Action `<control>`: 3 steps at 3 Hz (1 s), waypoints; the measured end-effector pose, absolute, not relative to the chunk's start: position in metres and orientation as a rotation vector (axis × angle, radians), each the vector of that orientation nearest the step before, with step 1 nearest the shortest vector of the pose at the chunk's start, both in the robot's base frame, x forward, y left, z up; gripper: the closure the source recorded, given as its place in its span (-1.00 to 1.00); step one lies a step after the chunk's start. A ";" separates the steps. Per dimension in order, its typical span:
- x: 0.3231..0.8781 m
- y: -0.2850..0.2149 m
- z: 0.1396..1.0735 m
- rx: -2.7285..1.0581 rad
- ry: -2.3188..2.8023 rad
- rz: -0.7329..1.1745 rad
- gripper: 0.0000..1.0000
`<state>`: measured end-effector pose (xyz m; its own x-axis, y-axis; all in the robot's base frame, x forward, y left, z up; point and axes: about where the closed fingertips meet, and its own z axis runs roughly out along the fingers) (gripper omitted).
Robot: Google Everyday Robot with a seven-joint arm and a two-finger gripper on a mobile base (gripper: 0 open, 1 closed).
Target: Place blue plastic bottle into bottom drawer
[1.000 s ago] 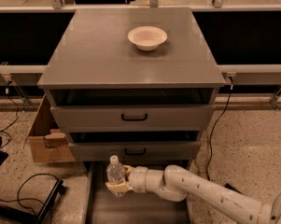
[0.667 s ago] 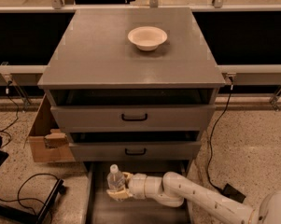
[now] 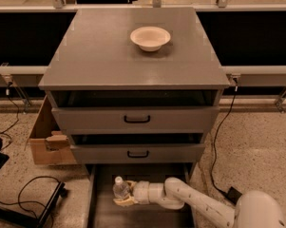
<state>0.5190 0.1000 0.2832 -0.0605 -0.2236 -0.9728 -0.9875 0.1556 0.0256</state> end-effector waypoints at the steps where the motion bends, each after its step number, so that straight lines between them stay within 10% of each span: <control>1: 0.525 0.112 0.247 -1.260 1.408 1.067 1.00; 3: 0.488 0.173 0.184 -1.167 1.259 1.366 1.00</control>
Offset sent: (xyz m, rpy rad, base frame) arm 0.0752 0.0155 -0.1263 0.2308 -0.0341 0.0716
